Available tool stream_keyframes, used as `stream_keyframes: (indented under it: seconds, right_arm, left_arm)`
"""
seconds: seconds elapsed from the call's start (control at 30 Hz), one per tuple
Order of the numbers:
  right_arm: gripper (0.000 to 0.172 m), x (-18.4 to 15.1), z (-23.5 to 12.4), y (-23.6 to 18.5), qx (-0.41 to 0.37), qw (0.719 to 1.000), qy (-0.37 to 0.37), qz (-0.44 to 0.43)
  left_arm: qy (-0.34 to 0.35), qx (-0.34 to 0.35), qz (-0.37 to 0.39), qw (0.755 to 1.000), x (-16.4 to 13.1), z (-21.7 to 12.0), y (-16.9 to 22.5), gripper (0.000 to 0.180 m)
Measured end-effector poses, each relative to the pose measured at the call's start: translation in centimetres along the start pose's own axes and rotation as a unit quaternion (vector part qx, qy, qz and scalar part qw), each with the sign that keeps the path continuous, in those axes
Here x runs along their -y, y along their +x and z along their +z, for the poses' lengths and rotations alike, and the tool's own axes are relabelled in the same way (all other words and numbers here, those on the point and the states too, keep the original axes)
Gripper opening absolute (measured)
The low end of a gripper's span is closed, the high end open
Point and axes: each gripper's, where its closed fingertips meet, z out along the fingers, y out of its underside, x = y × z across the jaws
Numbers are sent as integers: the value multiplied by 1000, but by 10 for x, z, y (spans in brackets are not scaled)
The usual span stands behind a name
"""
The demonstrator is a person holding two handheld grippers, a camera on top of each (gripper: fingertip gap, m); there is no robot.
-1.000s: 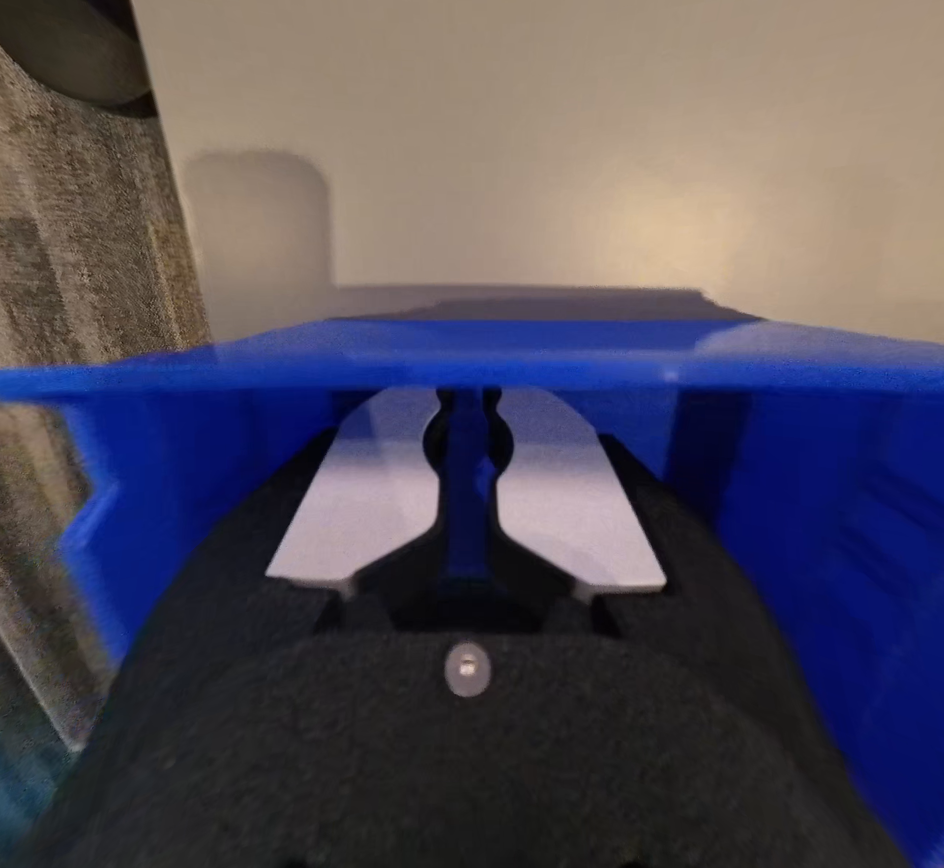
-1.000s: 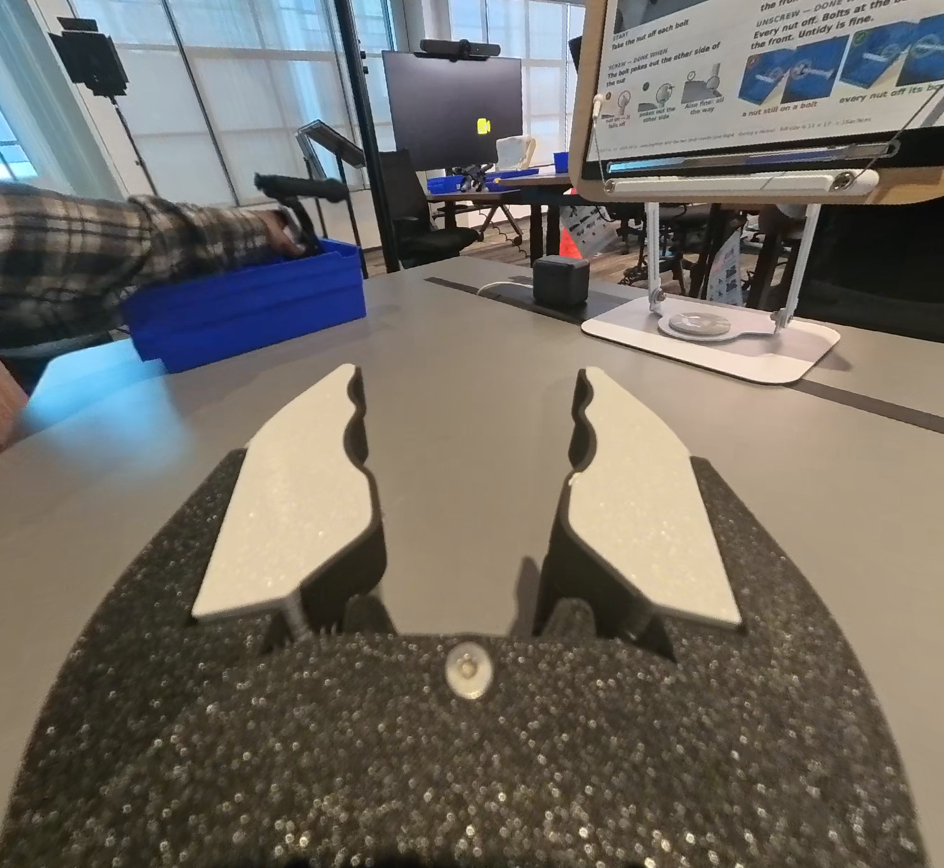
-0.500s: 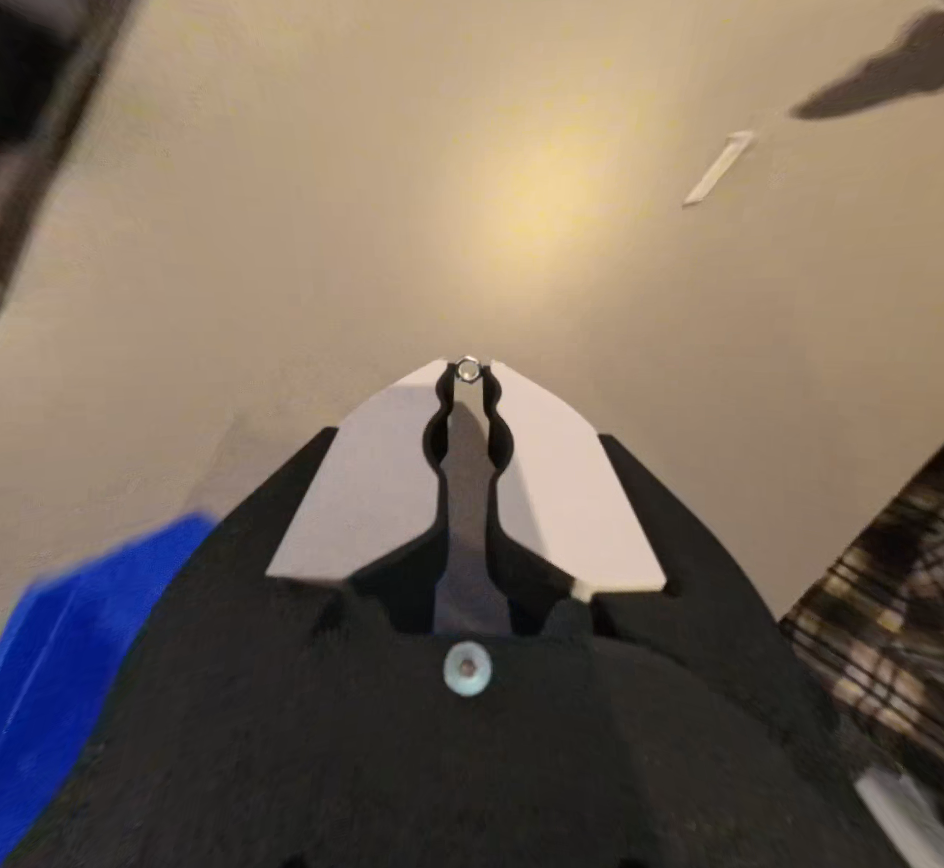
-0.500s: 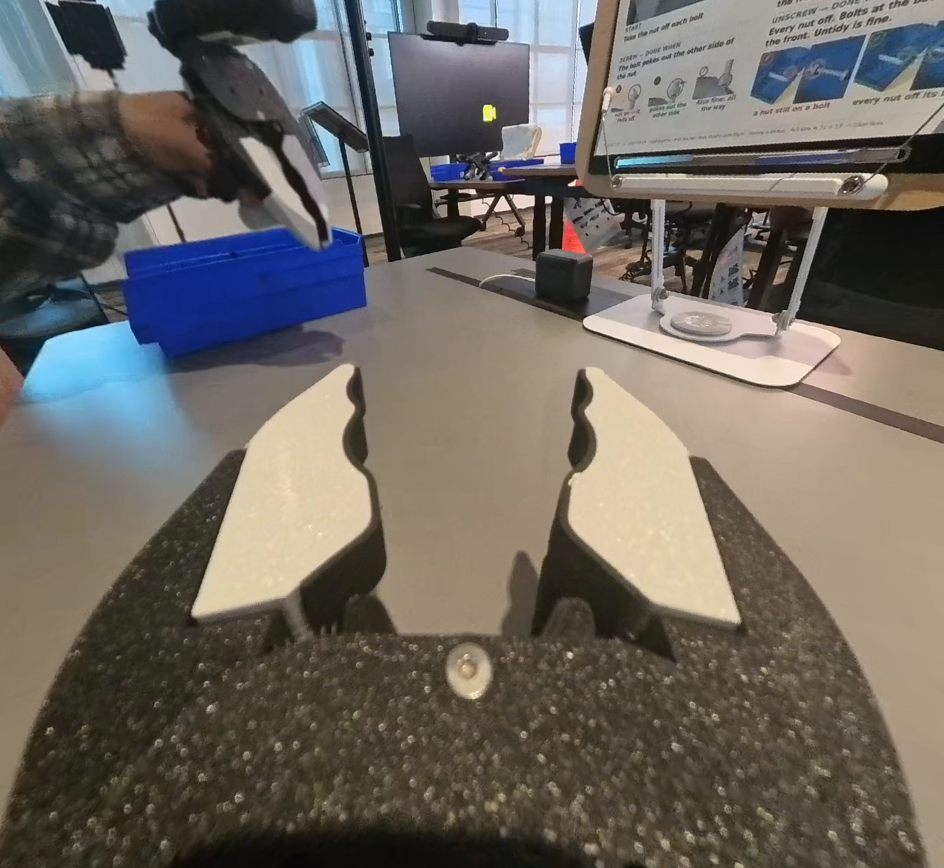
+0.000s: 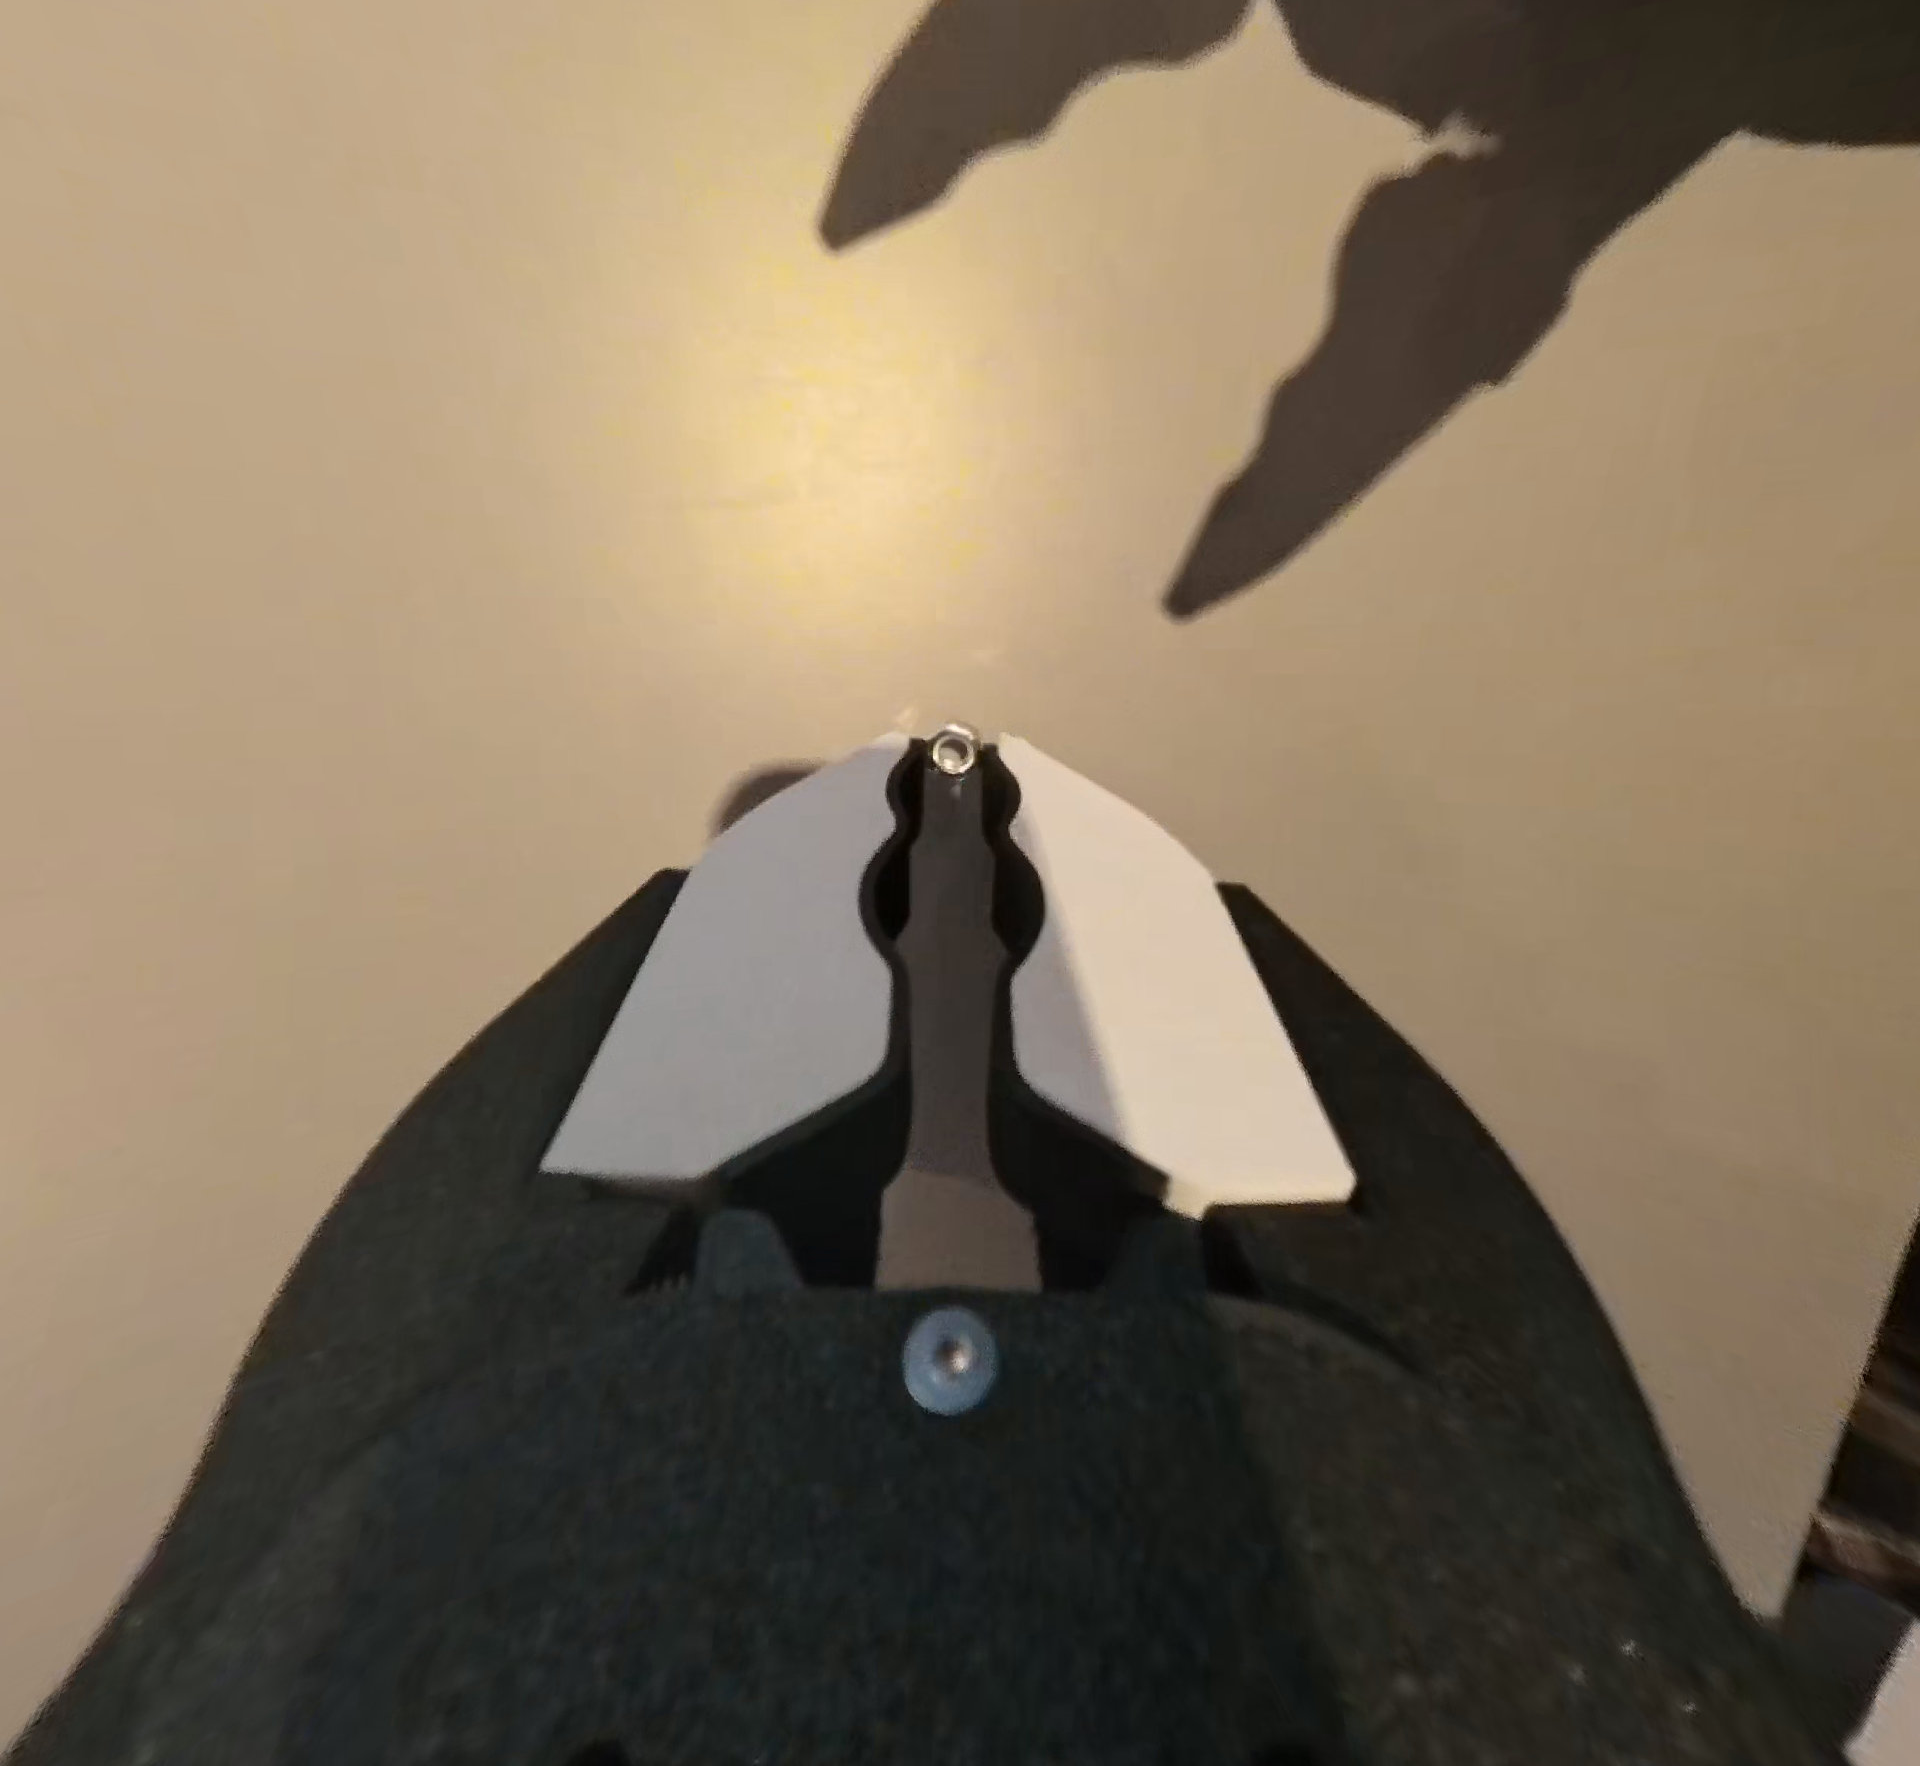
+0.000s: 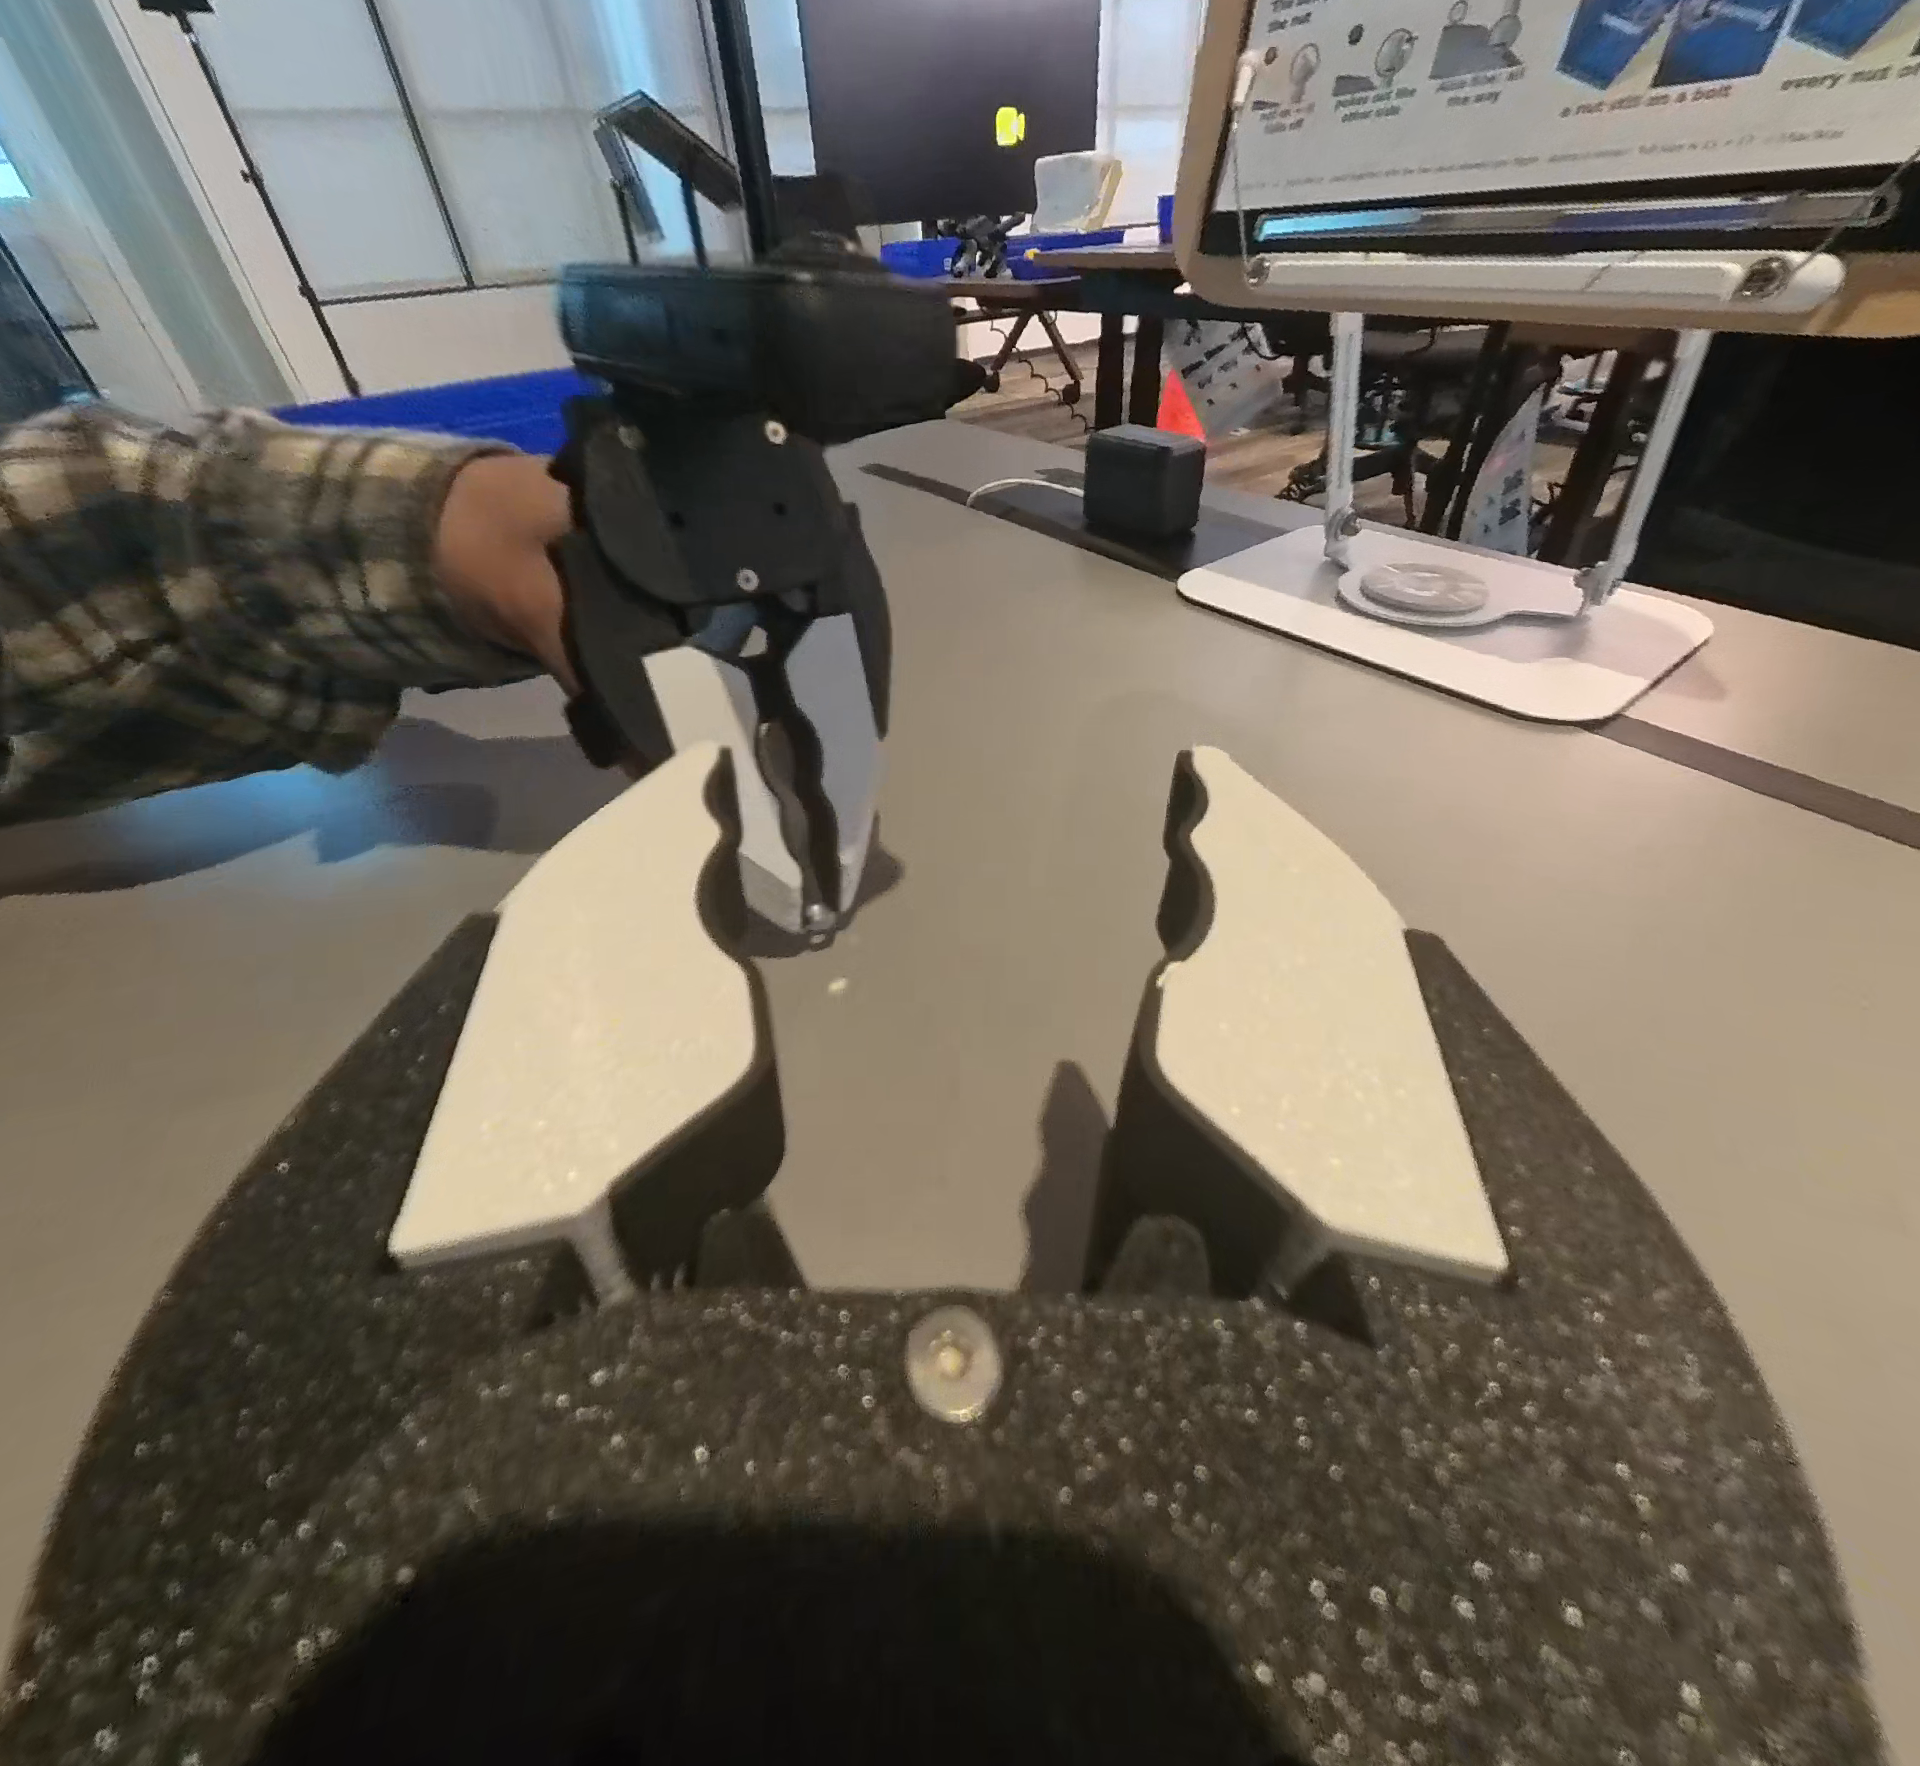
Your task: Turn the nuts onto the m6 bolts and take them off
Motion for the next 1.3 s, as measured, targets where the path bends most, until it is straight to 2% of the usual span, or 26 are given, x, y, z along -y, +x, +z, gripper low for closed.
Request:
stream_keyframes:
  seconds: [0.17, 0.3, 0.43, 0.57, 0.73, 0.93, 1.13, 1.2, 1.3]
  right_arm:
    - [79, -5, 2, -3, 8, 1000, -17, -4]
    - [78, -10, 4, -5, 14, 999, -31, -6]
    - [72, -16, 8, -15, 37, 998, -54, -18]
    - [58, -38, 12, -33, 77, 987, -124, -73]
    - [40, -73, 27, -56, 156, 943, -264, -127]
    - [29, -81, 51, -74, 227, 879, -384, -169]
    - [24, -96, 72, -85, 259, 804, -489, -217]
    - [23, -103, 77, -87, 263, 789, -505, -230]
    - [20, -110, 83, -92, 271, 783, -510, -231]
  left_arm:
    - [15, 1, 5, 1000, 4, 8, -7, 10]
    - [57, 6, 0, 998, 7, -6, -11, 19]
    - [156, 27, -21, 987, 7, -42, -16, 28]
    - [297, 68, -46, 951, -4, -84, -22, 29]
    - [419, 98, -83, 899, -35, -113, -32, 26]
    - [416, 124, -107, 895, -53, -120, -48, 26]
    - [432, 138, -133, 881, -66, -134, -59, 25]
    - [437, 141, -138, 878, -69, -137, -61, 25]
    - [437, 141, -140, 877, -70, -138, -62, 25]
